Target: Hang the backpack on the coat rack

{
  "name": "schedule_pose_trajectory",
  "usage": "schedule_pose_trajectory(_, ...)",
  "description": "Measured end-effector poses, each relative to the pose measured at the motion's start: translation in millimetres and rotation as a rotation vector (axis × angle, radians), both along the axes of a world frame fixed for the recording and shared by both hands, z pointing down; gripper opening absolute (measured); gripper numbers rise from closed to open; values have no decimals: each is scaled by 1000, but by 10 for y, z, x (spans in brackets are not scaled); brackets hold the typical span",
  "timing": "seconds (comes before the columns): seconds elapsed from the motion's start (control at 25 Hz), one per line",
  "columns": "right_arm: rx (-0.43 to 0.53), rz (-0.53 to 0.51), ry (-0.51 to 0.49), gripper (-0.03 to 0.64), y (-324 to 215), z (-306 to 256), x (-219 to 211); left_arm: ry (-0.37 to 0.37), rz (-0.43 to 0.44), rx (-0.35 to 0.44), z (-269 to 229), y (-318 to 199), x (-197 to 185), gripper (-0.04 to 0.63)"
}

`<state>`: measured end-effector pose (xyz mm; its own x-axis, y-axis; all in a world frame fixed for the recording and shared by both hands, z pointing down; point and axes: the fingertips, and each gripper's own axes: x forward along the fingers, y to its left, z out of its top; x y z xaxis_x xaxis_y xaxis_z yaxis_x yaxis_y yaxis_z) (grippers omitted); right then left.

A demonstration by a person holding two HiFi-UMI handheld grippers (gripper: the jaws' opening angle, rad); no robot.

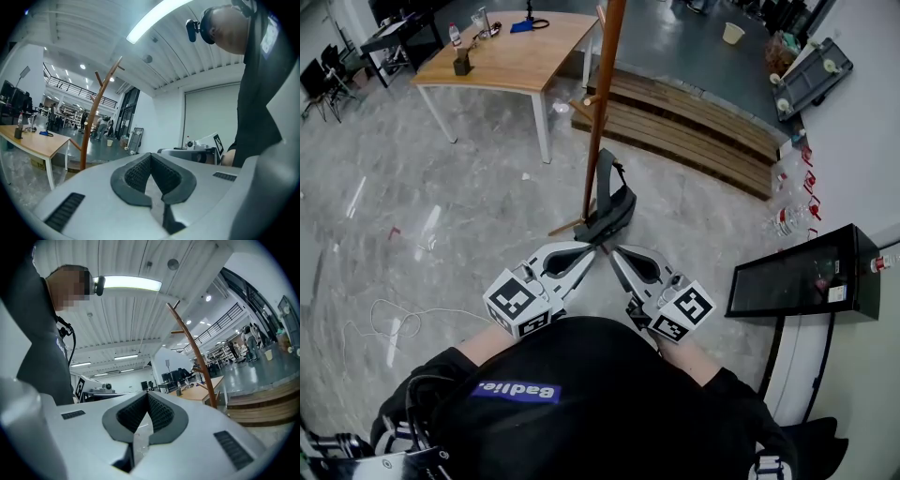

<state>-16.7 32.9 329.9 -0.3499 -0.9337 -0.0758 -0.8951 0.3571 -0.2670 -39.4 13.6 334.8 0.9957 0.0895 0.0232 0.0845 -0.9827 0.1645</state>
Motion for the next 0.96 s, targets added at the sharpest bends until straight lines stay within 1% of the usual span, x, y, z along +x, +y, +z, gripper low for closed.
schedule_pose_trajectory(0.16, -17, -12, -12, 6, 67, 67, -96, -12, 12, -6, 50, 99, 3, 8)
schedule_pose_trajectory(0.32, -7, -4, -7, 6, 95, 45, -61, -6, 13, 8, 24, 123, 19, 8)
schedule_pose_trajectory(0.6, 7, -7, -2, 6, 133, -23, -86, -5, 10, 7, 10, 175, -8, 8)
schedule_pose_trajectory(0.96, -14, -8, -8, 6, 143, 22, -153, -22, -1, -5, 70, 181, -81, 8)
